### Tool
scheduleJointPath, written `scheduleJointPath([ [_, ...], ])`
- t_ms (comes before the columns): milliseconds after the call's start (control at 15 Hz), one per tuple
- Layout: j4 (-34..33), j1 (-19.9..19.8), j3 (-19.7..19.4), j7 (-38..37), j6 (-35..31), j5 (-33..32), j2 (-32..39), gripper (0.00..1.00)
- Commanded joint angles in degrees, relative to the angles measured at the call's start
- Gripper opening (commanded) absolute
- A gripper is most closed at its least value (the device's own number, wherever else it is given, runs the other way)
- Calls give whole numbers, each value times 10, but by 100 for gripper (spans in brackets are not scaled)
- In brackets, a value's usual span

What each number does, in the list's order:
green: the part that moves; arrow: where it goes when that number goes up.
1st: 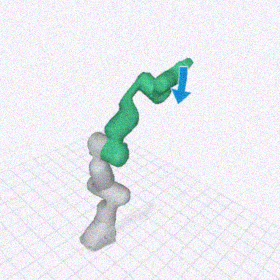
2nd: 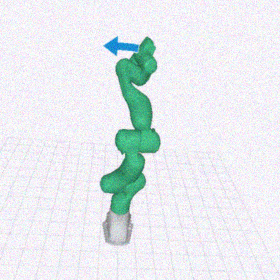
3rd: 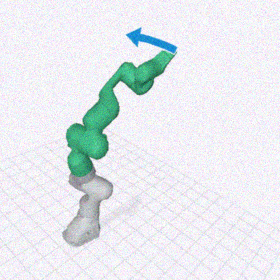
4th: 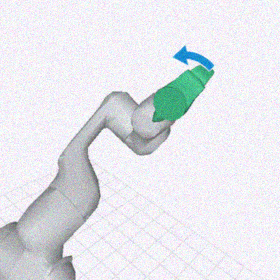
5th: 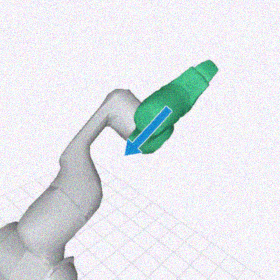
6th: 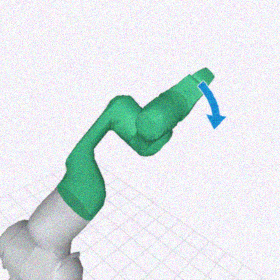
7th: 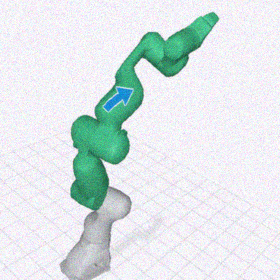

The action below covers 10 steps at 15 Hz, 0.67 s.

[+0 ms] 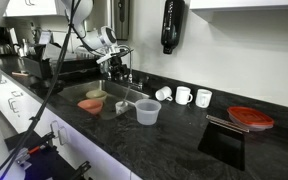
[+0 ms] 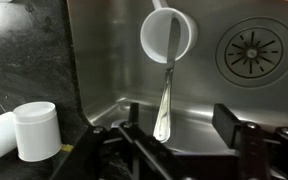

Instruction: Take a knife from the rack and put it in the cup in the sink

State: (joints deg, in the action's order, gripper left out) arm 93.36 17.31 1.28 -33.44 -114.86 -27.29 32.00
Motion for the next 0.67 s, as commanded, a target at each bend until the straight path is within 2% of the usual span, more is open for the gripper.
scheduleJointPath([
  [0, 1, 3, -6, 18, 5, 10, -8, 100],
  [333, 28, -1, 10, 39, 27, 56, -62, 100],
  [600, 62, 4, 31, 27, 77, 107, -138, 100],
])
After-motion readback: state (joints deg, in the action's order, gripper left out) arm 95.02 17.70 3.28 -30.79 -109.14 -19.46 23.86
